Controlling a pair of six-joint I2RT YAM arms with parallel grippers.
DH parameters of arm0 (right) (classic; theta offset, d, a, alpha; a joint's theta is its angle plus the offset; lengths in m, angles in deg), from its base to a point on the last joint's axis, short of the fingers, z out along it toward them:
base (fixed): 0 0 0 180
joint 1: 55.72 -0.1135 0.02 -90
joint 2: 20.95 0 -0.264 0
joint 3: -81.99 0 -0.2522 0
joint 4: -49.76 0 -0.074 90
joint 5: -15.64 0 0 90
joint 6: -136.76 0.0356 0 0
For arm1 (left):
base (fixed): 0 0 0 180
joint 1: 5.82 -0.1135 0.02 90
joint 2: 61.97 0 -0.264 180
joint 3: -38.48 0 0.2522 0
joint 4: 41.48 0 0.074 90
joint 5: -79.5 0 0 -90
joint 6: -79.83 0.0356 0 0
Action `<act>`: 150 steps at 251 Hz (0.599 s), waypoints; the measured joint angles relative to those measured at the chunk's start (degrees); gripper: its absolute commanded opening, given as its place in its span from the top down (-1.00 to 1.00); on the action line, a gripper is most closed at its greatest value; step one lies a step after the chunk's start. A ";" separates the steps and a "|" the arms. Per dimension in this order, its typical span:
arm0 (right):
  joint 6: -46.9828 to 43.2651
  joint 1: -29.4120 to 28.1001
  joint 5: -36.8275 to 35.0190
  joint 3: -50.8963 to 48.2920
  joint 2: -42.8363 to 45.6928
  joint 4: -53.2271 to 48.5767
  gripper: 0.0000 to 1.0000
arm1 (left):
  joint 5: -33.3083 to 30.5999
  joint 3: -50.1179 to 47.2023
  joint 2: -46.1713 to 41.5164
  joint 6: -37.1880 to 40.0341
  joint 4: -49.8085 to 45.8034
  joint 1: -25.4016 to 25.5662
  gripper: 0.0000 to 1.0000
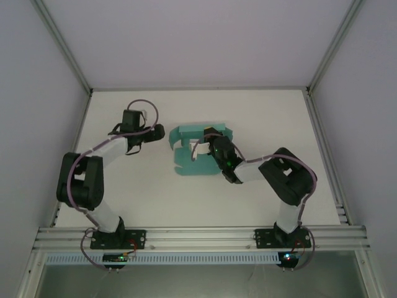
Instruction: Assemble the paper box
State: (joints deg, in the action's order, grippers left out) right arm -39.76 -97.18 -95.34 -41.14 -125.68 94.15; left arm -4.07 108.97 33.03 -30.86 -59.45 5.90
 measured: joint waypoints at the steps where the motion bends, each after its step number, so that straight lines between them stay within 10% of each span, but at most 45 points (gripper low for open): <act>1: -0.11 0.00 -0.02 -0.02 -0.17 0.15 1.00 | 0.00 0.00 0.09 0.07 0.02 0.02 -0.99; 150: -4.59 0.07 -1.79 -1.25 -6.95 11.17 1.00 | 2.43 -1.79 3.48 5.46 7.06 6.67 -0.77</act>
State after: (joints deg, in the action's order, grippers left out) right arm -44.35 -97.11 -97.13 -42.38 -132.63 105.32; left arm -1.64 107.18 36.51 -25.39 -52.39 12.57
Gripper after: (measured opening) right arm 0.048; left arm 0.889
